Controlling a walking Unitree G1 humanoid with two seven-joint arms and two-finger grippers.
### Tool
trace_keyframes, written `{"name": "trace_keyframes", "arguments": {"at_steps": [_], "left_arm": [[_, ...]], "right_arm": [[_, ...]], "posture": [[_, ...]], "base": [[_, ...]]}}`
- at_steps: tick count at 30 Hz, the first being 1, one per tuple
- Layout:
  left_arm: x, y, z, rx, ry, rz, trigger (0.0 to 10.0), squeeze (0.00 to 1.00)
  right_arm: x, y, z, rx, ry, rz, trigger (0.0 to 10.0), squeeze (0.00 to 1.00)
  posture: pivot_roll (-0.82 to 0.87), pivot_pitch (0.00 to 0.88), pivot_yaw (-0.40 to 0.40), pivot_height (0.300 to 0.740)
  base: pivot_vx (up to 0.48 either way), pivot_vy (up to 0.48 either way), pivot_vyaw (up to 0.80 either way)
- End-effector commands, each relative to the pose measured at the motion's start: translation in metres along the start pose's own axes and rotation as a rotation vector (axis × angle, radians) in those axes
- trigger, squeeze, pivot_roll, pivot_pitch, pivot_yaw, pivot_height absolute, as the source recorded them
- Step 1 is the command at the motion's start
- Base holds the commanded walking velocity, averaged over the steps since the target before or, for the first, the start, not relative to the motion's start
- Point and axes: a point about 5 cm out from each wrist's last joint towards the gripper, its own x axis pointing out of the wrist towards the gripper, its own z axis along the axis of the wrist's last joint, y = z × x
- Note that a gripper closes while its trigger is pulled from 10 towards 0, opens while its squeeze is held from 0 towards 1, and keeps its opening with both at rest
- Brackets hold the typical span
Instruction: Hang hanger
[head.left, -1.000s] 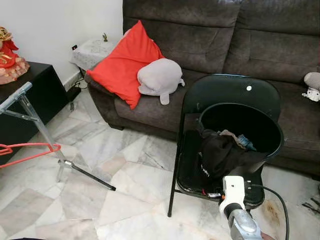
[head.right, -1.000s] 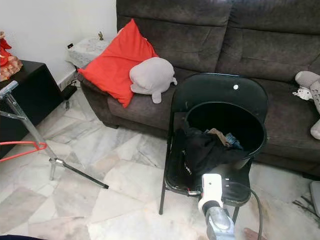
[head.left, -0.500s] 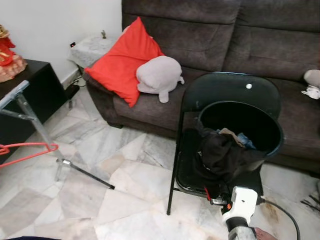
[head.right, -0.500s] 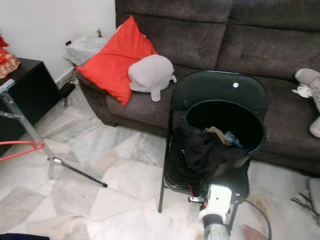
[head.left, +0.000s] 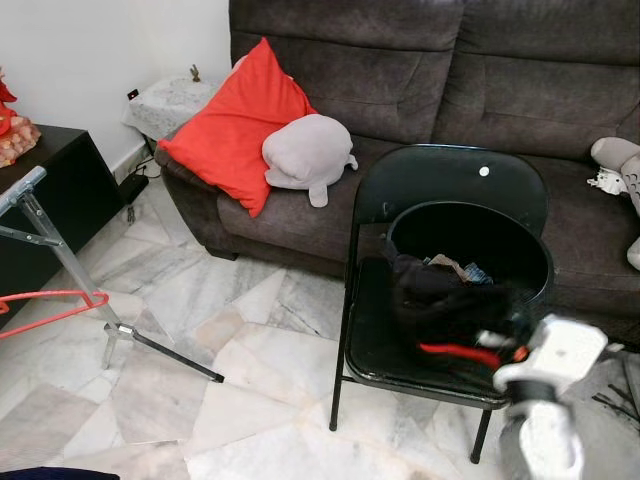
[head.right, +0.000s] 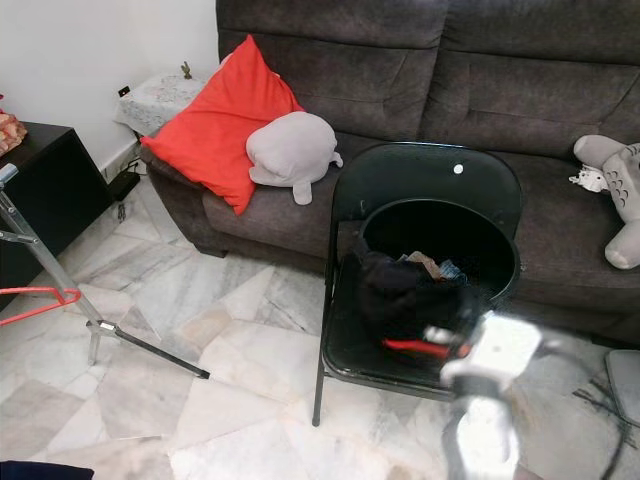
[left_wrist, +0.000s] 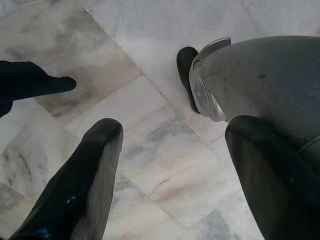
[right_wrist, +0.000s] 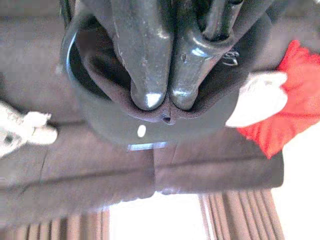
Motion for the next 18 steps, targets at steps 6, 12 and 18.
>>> {"name": "trace_keyframes", "arguments": {"at_steps": [6,12,18], "left_arm": [[0.000,0.012,0.005,-0.004,0.021,-0.002,10.0,0.00],[0.002,0.011,0.015,-0.007,0.008,-0.007,10.0,0.00],[0.004,0.004,0.019,-0.004,0.007,-0.018,10.0,0.00]], "right_arm": [[0.012,-0.010,0.021,-0.013,-0.024,-0.029,0.0,0.00],[0.016,-0.012,0.001,-0.089,0.102,-0.006,0.0,0.00],[0.031,-0.014,-0.005,-0.104,0.163,-0.016,0.0,0.00]], "posture": [[-0.10,0.100,0.045,0.721],[-0.10,0.109,0.045,0.721],[-0.09,0.112,0.046,0.721]], "base": [[0.000,0.000,0.00],[0.000,0.000,0.00],[0.000,0.000,0.00]]}}
